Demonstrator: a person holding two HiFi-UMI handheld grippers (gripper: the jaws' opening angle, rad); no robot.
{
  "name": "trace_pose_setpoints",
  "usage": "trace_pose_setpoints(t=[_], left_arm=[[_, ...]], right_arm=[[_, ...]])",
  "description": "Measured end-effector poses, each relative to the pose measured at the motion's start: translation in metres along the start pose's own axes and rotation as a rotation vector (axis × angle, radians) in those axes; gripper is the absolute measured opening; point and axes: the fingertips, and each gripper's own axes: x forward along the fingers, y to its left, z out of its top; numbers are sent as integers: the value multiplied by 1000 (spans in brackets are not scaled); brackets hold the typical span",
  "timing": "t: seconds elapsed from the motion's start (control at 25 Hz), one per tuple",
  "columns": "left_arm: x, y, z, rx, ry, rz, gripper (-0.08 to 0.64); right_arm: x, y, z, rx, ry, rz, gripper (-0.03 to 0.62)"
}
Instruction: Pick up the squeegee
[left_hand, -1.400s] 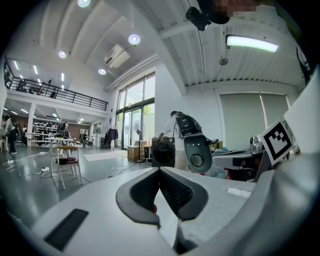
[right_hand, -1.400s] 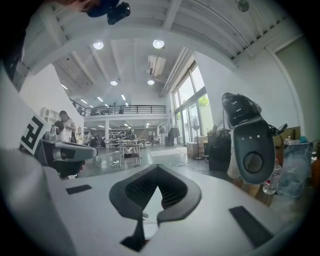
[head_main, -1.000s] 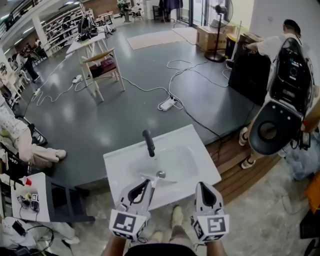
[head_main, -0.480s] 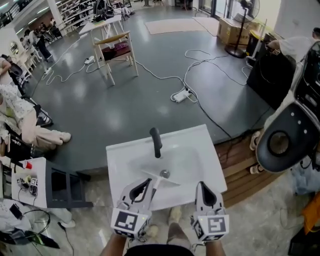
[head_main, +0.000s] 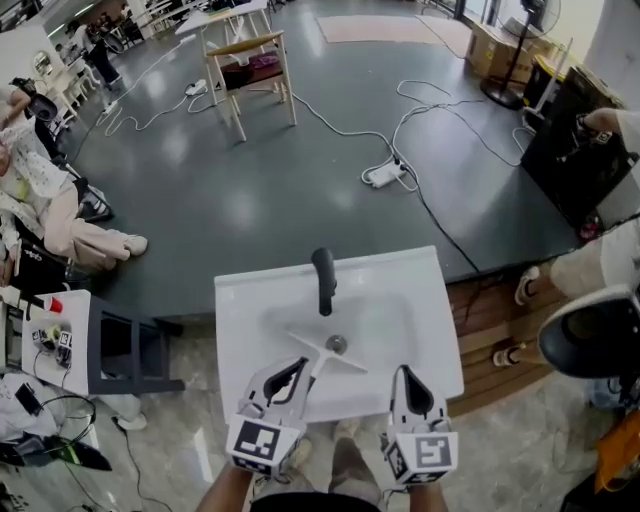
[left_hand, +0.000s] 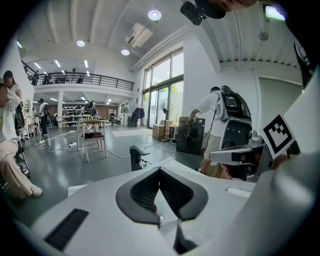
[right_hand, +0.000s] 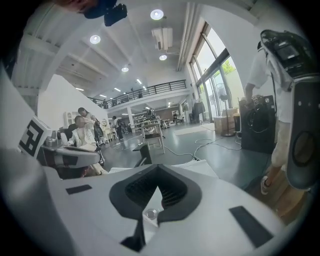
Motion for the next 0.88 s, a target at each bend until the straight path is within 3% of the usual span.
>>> trace_pose_setpoints(t=[0.88], left_arm=[[68, 10, -105, -60, 231, -27, 3]], right_arm=[[55, -25, -90, 67, 156, 14, -3]])
